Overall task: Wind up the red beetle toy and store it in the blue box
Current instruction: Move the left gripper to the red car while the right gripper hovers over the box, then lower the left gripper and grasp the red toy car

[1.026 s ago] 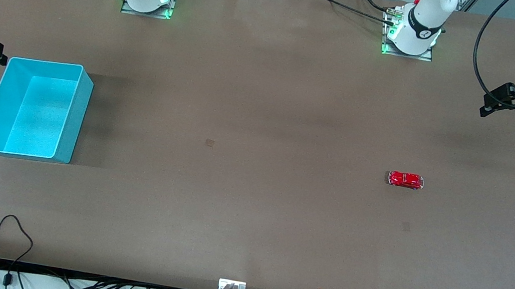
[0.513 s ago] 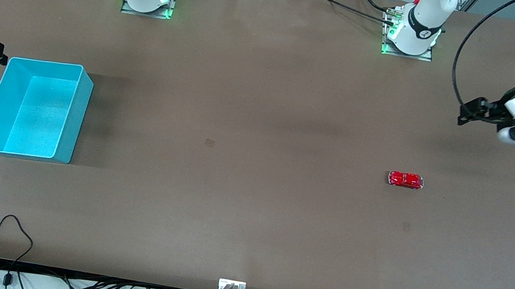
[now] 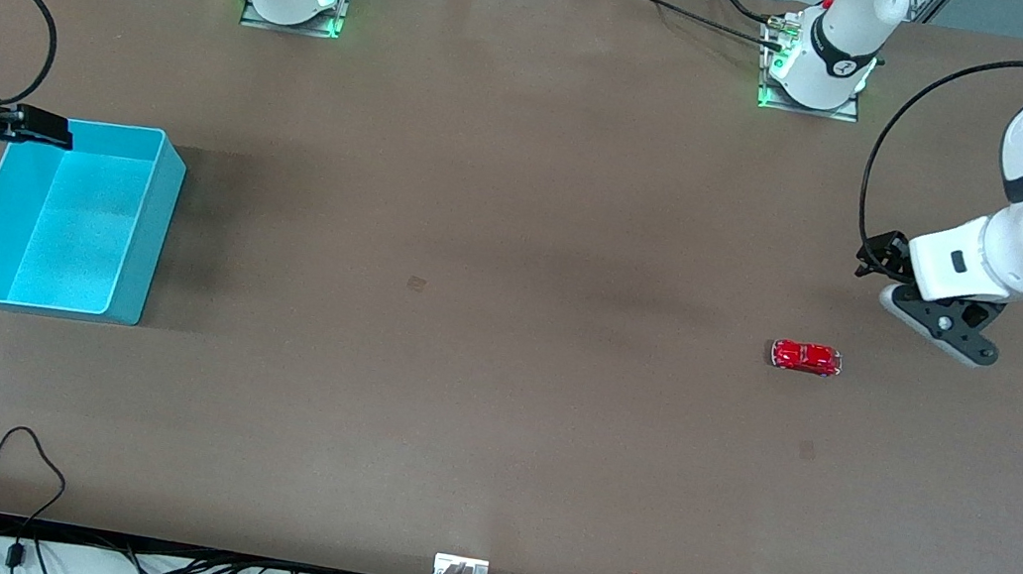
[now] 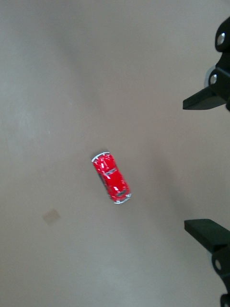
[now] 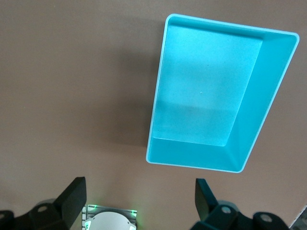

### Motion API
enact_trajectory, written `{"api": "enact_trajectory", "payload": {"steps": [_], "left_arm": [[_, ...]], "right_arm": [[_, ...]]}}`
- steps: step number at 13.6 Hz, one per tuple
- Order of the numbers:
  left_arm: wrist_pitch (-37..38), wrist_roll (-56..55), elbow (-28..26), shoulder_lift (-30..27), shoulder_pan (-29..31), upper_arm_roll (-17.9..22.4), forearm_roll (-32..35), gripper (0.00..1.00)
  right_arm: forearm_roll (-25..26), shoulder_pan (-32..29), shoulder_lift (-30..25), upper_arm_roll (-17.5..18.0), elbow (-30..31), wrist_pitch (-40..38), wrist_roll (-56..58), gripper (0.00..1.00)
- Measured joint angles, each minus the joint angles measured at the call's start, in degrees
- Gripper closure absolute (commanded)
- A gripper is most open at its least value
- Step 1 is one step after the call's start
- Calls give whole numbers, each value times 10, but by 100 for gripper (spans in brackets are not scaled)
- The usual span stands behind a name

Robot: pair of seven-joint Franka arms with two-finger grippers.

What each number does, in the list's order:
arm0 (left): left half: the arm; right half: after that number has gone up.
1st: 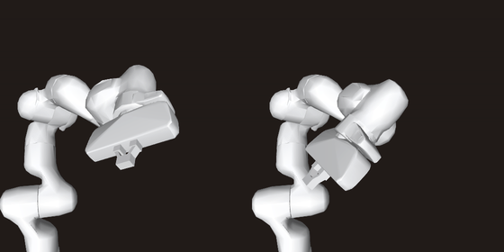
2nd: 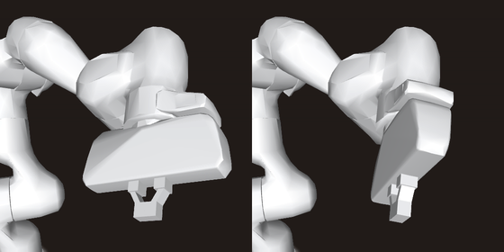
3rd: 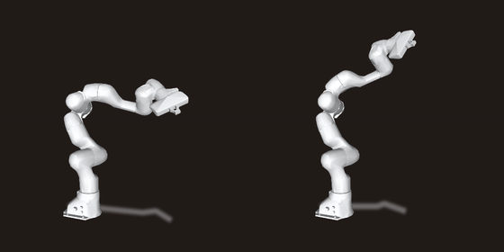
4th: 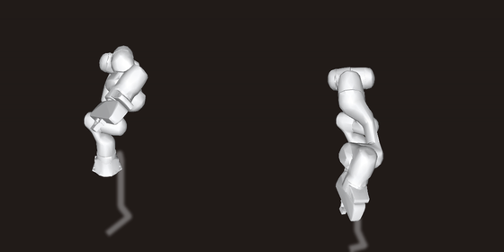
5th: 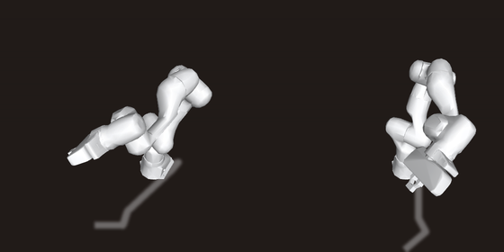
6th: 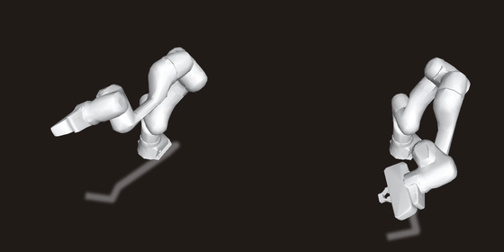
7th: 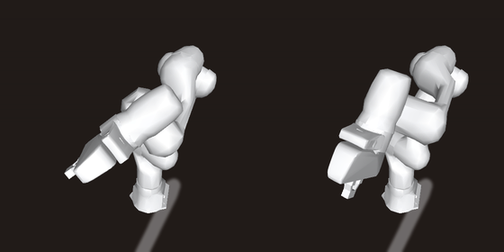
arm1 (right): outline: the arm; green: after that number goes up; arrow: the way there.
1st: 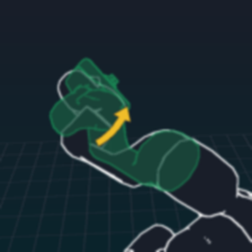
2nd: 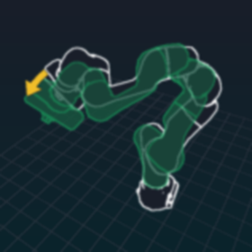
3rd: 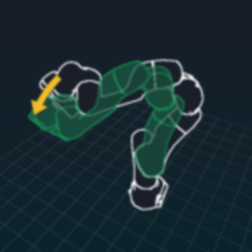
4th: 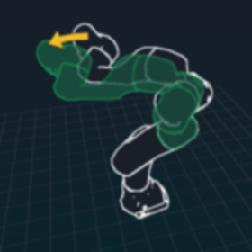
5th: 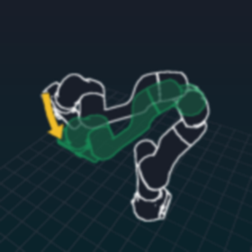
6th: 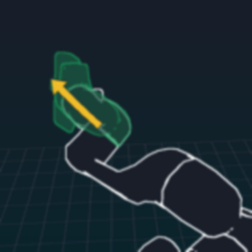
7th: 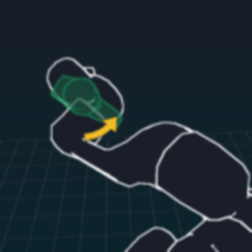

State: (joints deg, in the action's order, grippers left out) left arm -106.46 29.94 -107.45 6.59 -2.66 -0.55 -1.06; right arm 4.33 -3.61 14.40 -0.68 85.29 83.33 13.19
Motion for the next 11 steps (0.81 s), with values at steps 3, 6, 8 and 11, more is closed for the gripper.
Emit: {"api": "enact_trajectory", "payload": {"steps": [3, 6, 8, 11], "left_arm": [[-65, 148, -39, 12, 5, 0, 0, 0], [-123, 304, -71, 28, 6, 0, 1, 0], [-164, 410, -80, 52, 6, 0, 1, 0], [-221, 501, -85, 94, 8, 0, 1, 0]], "right_arm": [[0, -3, 3, -3, 0, -5, 0, 0], [0, -4, 4, -3, 0, -9, 0, 0], [0, -4, 4, -3, 0, -14, 0, 0], [0, -4, 4, -3, 0, -17, 0, 0]]}}
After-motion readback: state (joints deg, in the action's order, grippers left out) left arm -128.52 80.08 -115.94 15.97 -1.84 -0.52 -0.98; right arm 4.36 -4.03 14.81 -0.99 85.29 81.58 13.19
